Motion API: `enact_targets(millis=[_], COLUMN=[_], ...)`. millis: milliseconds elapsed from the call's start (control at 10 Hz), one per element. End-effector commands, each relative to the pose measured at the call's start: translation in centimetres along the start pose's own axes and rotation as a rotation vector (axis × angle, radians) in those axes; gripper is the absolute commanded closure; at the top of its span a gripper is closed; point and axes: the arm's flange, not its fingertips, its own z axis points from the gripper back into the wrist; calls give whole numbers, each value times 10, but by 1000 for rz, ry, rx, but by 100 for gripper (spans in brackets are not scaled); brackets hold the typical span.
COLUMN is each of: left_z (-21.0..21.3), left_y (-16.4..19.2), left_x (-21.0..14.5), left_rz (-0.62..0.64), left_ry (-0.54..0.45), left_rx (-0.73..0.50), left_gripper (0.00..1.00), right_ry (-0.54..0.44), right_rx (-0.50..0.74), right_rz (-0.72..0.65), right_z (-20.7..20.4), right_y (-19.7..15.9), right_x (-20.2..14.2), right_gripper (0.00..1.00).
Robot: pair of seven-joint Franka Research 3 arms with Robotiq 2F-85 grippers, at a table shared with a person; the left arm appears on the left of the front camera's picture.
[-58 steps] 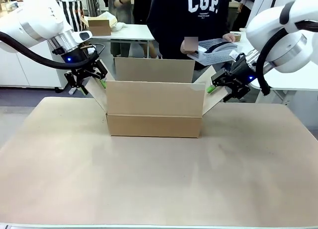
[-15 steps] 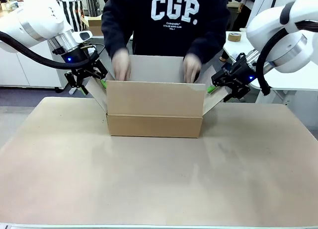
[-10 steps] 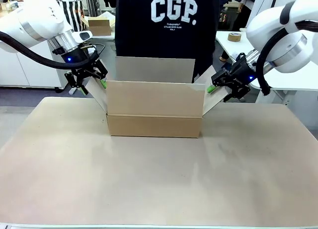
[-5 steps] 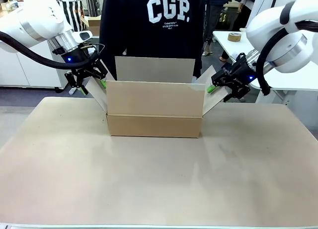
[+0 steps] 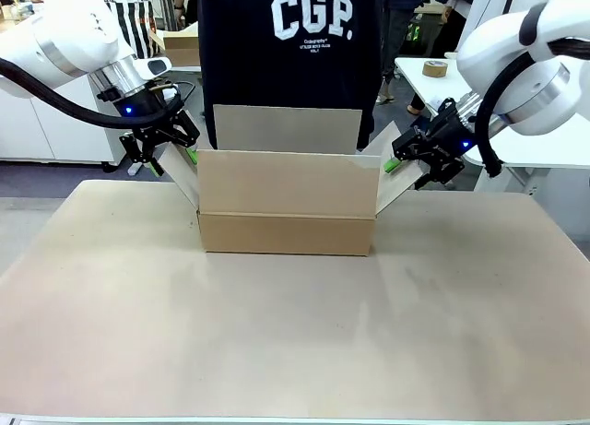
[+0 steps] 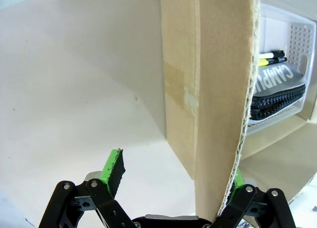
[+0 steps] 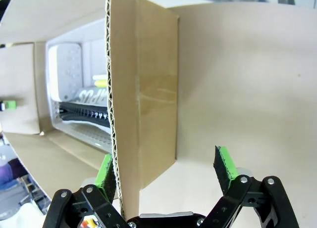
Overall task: Pack the gift set into the box.
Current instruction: Lift both hands away from the flaps of the Package Box.
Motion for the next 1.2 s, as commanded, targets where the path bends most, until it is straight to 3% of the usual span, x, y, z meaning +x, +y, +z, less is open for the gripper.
enact_targets(millis=[0, 400, 600, 800, 900, 1100], left_z=[1, 0, 63, 131, 150, 176], left_y=[0, 0, -13, -12, -7, 10], left_x=[-1, 0, -22, -75, -100, -156], left_rz=[10, 0, -22, -28, -31, -155], left_ry=[-3, 0, -60, -176, -195, -164], left_rx=[17, 0, -33, -86, -128, -279], left_gripper=[0, 0, 0, 0, 0, 0], right_ry=[-5, 0, -122, -182, -161, -68], right_rx=[-29, 0, 85, 191, 238, 298], right_rz=[-15, 0, 41, 68, 61, 38], right_z=[1, 0, 68, 159, 186, 222], right_y=[5, 0, 14, 14, 10, -6], right_x=[3, 0, -13, -58, -79, -121], right_gripper=[0, 0, 0, 0, 0, 0])
